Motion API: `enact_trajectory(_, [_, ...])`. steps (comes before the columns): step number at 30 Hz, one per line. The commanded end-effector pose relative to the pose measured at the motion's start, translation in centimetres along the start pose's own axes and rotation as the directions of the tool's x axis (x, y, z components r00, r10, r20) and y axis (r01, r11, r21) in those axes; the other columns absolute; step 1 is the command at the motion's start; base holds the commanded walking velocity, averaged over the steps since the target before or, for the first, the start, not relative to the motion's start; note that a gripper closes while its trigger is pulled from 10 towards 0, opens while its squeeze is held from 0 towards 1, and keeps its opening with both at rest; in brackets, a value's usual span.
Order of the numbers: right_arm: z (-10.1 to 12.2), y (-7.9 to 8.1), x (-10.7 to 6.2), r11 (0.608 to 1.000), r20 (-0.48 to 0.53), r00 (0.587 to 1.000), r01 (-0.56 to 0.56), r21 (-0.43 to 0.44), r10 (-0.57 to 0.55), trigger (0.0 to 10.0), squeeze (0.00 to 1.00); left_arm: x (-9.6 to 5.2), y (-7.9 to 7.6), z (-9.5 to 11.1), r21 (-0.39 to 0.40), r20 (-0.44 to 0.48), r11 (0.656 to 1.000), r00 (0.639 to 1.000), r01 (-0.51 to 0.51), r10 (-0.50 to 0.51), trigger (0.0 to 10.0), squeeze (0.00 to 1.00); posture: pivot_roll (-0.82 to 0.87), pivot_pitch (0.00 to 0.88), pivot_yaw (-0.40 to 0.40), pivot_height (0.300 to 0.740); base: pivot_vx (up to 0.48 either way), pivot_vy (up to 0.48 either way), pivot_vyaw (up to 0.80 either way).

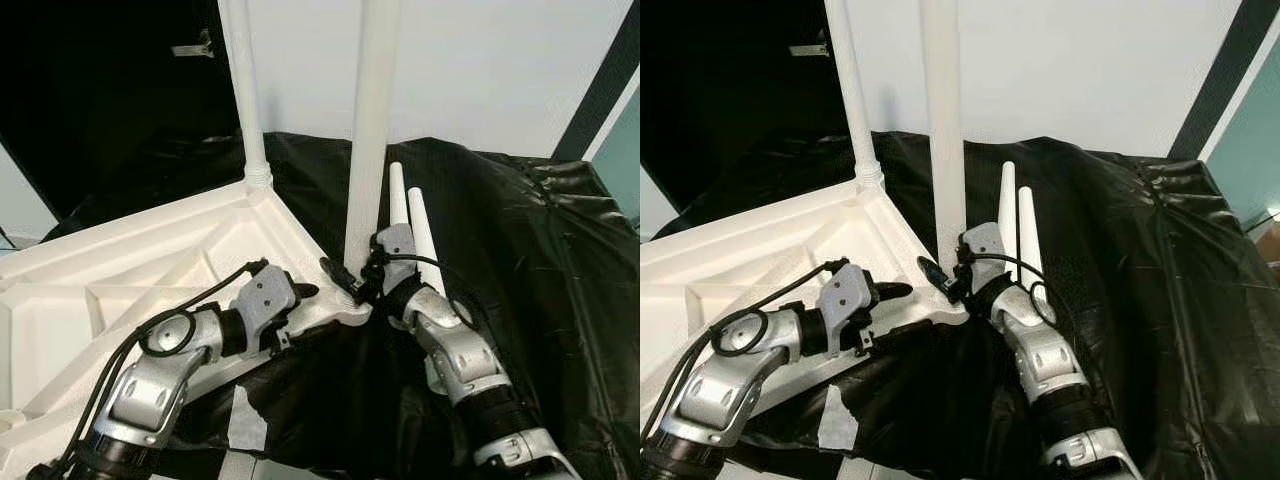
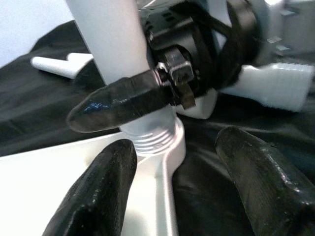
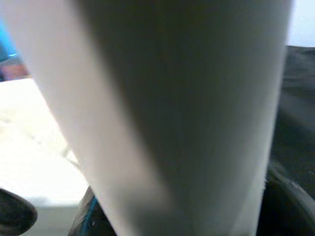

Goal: Building children table

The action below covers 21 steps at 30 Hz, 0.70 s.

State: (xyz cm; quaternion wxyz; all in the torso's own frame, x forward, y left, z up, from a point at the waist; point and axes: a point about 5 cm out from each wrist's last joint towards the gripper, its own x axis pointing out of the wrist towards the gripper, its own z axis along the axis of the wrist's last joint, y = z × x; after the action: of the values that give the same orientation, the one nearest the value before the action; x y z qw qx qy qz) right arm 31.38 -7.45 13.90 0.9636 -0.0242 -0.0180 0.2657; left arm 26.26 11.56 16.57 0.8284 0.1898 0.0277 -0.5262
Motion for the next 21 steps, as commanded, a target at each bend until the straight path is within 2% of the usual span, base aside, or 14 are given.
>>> enact_trajectory(1, [-1.1,-0.7,-0.4,0.993,-0.068,0.991,0.114,-0.004,-0.114,10.0,0.00,-0.1,1.3,-0.3,-0.009,-0.014,0.978,0.978,-0.206,0.206,10.0,0.00,0.04,0.000,-0.016,0.740,0.000,0.000,0.00])
enact_trajectory(2, [-0.7,-0.8,-0.6,0.965,-0.039,0.964,0.262,-0.036,-0.263,10.0,0.00,-0.1,1.8,-0.4,-0.019,-0.009,0.971,0.971,-0.237,0.237,10.0,0.00,0.03,0.000,-0.017,0.740,0.000,0.000,0.00])
enact_trajectory(4, [-0.5,-0.9,-0.9,0.925,-0.042,0.925,0.379,0.014,-0.378,10.0,0.00,-0.2,2.0,-0.5,-0.028,-0.014,0.971,0.972,-0.235,0.235,10.0,0.00,0.04,0.000,-0.017,0.740,0.000,0.000,0.00])
enact_trajectory(7, [-0.3,-0.5,-0.9,0.924,-0.030,0.925,0.379,0.045,-0.378,10.0,0.00,-0.3,2.1,-0.7,-0.034,-0.028,0.972,0.972,-0.234,0.233,10.0,0.00,0.03,0.000,-0.015,0.740,0.000,0.000,0.00])
enact_trajectory(8, [0.1,-0.5,-0.9,0.924,-0.009,0.926,0.377,0.067,-0.377,10.0,0.00,-0.3,2.2,-0.9,-0.084,-0.043,0.970,0.973,-0.229,0.226,10.0,0.00,0.03,0.000,-0.012,0.740,0.000,0.000,0.00])
enact_trajectory(10, [0.1,-0.6,-0.9,0.922,-0.005,0.924,0.381,0.073,-0.382,10.0,0.00,-0.3,2.2,-1.0,-0.098,-0.046,0.969,0.974,-0.227,0.223,10.0,0.00,0.03,0.000,-0.012,0.740,0.000,0.000,0.00])
enact_trajectory(19, [0.7,0.2,-1.0,0.938,0.041,0.939,0.338,0.080,-0.342,10.0,0.00,-0.1,2.3,-1.1,-0.101,-0.054,0.970,0.975,-0.221,0.217,10.0,0.00,0.03,0.000,-0.015,0.740,0.000,0.000,0.00])
enact_trajectory(20, [0.8,0.3,-1.0,0.941,0.053,0.941,0.329,0.080,-0.334,10.0,0.89,-0.1,2.3,-1.1,-0.101,-0.055,0.970,0.974,-0.223,0.218,10.0,0.00,0.03,0.000,-0.017,0.740,0.000,0.000,0.00])
enact_trajectory(21, [0.8,0.3,-1.0,0.941,0.053,0.941,0.329,0.080,-0.334,10.0,0.89,-0.1,2.3,-1.1,-0.101,-0.055,0.970,0.974,-0.223,0.218,10.0,0.00,0.03,0.000,-0.017,0.740,0.000,0.000,0.00])
